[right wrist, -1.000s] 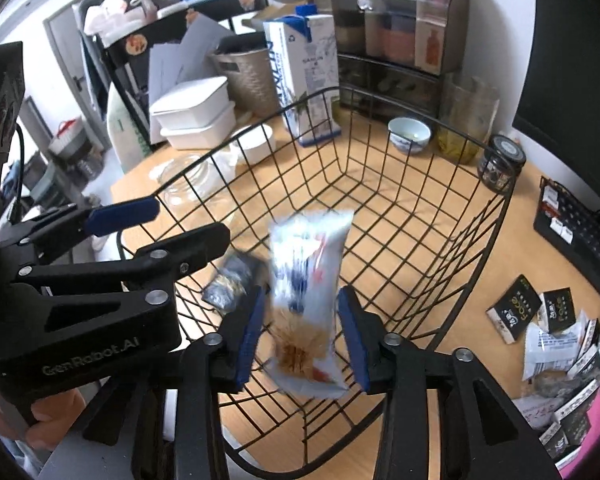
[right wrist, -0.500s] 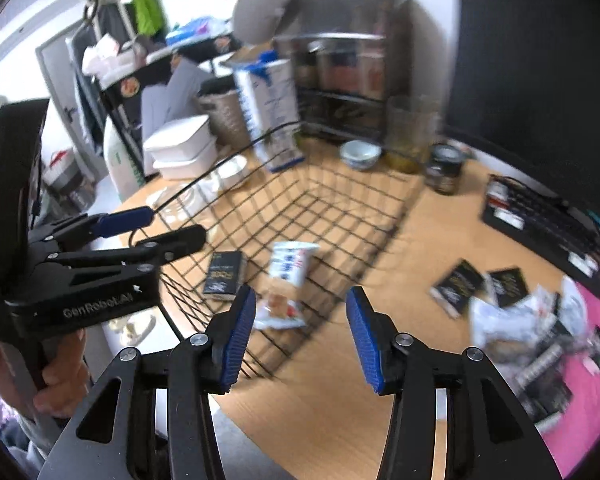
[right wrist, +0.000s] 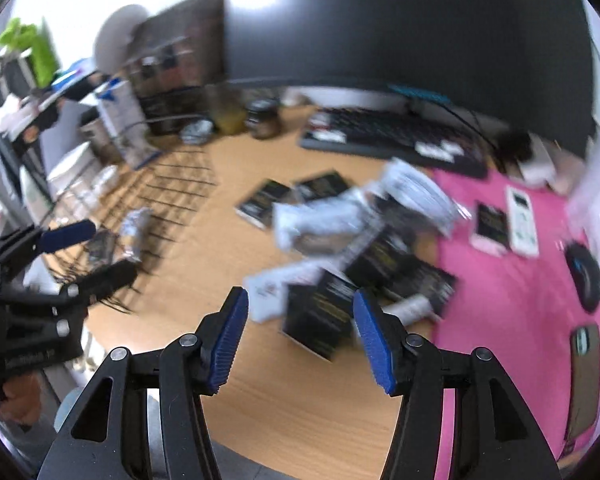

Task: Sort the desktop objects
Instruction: 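Move both grippers back over the pile of tissue packs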

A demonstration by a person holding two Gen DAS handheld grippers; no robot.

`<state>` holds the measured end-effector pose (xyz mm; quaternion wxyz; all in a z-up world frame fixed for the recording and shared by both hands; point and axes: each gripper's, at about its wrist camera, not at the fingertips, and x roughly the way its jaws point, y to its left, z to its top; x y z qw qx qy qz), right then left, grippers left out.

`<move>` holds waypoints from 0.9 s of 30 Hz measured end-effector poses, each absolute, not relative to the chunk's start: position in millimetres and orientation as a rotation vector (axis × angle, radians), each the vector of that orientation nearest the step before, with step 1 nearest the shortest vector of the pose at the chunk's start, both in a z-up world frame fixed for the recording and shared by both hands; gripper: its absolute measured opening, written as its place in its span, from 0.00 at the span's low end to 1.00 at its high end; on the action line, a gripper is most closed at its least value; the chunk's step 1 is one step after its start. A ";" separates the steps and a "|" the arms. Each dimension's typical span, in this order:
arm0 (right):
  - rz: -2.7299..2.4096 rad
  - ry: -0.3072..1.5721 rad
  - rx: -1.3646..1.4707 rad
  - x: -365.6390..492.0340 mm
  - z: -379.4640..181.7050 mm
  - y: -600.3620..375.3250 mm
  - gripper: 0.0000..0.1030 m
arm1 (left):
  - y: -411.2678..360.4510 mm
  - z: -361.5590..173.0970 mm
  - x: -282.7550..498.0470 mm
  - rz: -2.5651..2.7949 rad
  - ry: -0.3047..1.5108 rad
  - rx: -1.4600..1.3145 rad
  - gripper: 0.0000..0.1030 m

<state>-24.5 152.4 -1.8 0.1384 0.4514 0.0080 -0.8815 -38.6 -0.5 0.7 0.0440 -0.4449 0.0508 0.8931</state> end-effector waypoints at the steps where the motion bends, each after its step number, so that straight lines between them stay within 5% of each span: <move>1: -2.557 0.014 1.332 -26.6 -8.2 160.0 0.53 | 9.4 -5.4 -42.5 2.707 0.179 -1.372 0.75; 13: -2.559 -0.083 1.522 -41.2 -62.7 210.3 0.53 | 53.0 -59.8 -83.8 2.558 0.219 -1.503 0.75; 27: -2.465 -0.553 1.519 -82.2 -81.0 223.2 0.62 | 35.9 -59.6 -95.2 2.562 0.158 -1.524 0.75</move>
